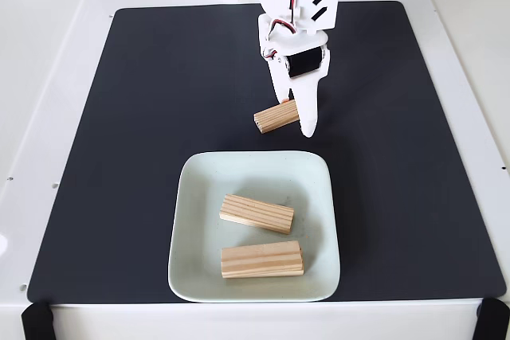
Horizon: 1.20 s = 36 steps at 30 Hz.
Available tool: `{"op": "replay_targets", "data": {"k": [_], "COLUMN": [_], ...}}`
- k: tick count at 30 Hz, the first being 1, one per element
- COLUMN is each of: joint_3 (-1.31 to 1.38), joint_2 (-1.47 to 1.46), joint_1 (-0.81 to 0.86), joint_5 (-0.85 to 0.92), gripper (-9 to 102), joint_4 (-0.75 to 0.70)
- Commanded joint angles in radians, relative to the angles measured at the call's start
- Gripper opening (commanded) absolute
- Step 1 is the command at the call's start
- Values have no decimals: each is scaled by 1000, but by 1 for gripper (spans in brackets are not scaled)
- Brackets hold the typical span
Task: Pick up the wooden block and place them on the plate.
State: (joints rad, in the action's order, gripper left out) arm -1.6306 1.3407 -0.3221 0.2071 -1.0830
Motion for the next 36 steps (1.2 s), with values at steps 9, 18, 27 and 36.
{"op": "replay_targets", "data": {"k": [9, 18, 27, 36], "joint_3": [26, 26, -137, -327], "joint_2": [8, 31, 469, 723], "joint_1": [8, 11, 6, 12], "joint_5": [-5, -5, 6, -9], "gripper": [1, 0, 0, -1], "joint_4": [11, 9, 12, 244]}}
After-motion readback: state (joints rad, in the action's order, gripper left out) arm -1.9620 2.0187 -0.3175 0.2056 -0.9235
